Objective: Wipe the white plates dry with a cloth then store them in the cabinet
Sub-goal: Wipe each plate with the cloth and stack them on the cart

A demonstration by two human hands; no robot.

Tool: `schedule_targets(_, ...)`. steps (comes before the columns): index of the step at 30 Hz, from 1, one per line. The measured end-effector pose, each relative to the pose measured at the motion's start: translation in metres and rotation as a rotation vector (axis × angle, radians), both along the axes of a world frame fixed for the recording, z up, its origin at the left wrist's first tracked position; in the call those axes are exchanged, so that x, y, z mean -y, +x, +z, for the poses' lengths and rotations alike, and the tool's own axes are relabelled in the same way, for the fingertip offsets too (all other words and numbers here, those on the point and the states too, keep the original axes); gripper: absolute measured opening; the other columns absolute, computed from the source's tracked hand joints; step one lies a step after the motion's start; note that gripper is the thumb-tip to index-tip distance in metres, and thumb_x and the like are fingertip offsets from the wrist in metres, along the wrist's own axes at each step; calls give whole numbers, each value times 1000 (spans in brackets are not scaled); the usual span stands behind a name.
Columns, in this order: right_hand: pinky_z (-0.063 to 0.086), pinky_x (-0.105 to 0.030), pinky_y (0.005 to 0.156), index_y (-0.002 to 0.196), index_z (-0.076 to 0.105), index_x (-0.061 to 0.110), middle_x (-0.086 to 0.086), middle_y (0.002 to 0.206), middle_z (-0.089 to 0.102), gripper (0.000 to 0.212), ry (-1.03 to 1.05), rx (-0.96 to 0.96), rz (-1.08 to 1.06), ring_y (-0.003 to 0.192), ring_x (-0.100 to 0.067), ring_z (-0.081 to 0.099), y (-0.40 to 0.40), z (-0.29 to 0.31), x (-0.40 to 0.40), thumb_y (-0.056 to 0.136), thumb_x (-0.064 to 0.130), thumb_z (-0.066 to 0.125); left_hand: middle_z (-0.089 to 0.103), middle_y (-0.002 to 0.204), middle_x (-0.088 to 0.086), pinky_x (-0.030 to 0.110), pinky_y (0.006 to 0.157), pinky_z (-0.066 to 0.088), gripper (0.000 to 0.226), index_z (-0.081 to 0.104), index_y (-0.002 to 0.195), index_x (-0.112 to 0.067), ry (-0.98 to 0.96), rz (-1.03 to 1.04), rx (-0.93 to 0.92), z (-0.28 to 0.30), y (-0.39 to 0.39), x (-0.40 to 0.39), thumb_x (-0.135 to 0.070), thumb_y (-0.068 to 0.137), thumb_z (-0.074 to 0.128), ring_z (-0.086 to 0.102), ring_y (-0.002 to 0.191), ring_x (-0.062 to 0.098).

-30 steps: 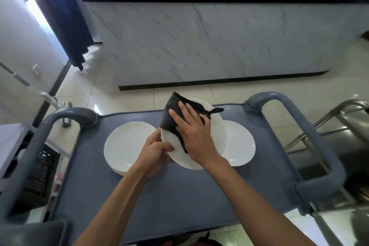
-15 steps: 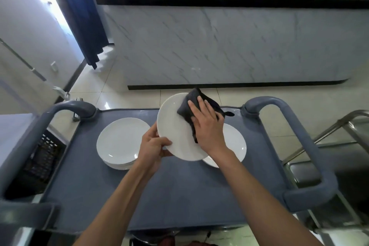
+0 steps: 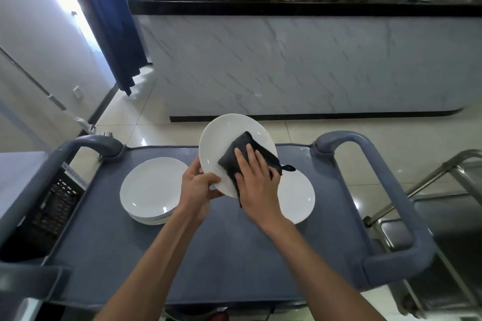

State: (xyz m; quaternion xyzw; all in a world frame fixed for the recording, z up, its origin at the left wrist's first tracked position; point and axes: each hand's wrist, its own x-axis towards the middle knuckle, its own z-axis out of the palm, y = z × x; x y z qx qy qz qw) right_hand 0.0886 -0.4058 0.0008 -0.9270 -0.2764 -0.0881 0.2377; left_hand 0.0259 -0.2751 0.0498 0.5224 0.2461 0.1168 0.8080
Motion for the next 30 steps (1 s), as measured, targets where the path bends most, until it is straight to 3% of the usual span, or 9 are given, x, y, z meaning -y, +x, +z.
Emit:
schedule_targets(5, 21, -48, 114, 157, 14, 37, 6, 168, 5, 56, 95, -114, -39, 154, -16, 6, -10, 5, -13, 101, 41, 13, 69, 117, 21, 54, 76, 61, 57, 67, 121, -15, 8, -18, 16, 0, 0, 5, 21, 81, 46, 67, 102, 35)
schedule_targets(9, 16, -47, 116, 157, 12, 39, 9, 167, 0, 57, 135, -177, -48, 154, -13, 0, -16, 11, -25, 101, 34, 20, 70, 116, 19, 57, 83, 57, 59, 67, 121, -17, 0, 2, 22, -1, 0, 4, 21, 81, 45, 68, 102, 34)
schedule_targets(17, 24, -47, 113, 156, 23, 37, 7, 167, 12, 55, 119, -86, 38, 153, -14, 10, -9, 6, -19, 101, 40, 18, 69, 116, 22, 58, 80, 57, 55, 67, 118, -14, -48, 31, 39, -1, -2, -12, 21, 82, 45, 65, 102, 35)
schedule_targets(21, 29, -49, 110, 155, 27, 35, 4, 166, 20, 53, 86, -29, 15, 151, -17, 20, -2, -4, -11, 102, 37, 23, 69, 108, 19, 46, 72, 57, 51, 69, 113, -14, -62, 44, 33, -6, -4, -19, 16, 76, 50, 63, 96, 35)
schedule_targets(26, 29, -51, 111, 155, 28, 33, 2, 164, 25, 53, 19, 18, -48, 150, -21, 25, 14, -6, -1, 102, 33, 23, 64, 103, 24, 55, 79, 54, 48, 71, 102, -12, -77, 23, 12, -9, -6, -27, 5, 59, 59, 57, 93, 39)
schedule_targets(30, 27, -50, 112, 155, 25, 34, 3, 165, 21, 53, 11, 43, -55, 151, -21, 21, 26, -1, 6, 102, 32, 23, 64, 118, 28, 61, 83, 54, 52, 69, 108, -11, -50, -21, 23, -8, -5, -28, 6, 59, 59, 61, 101, 40)
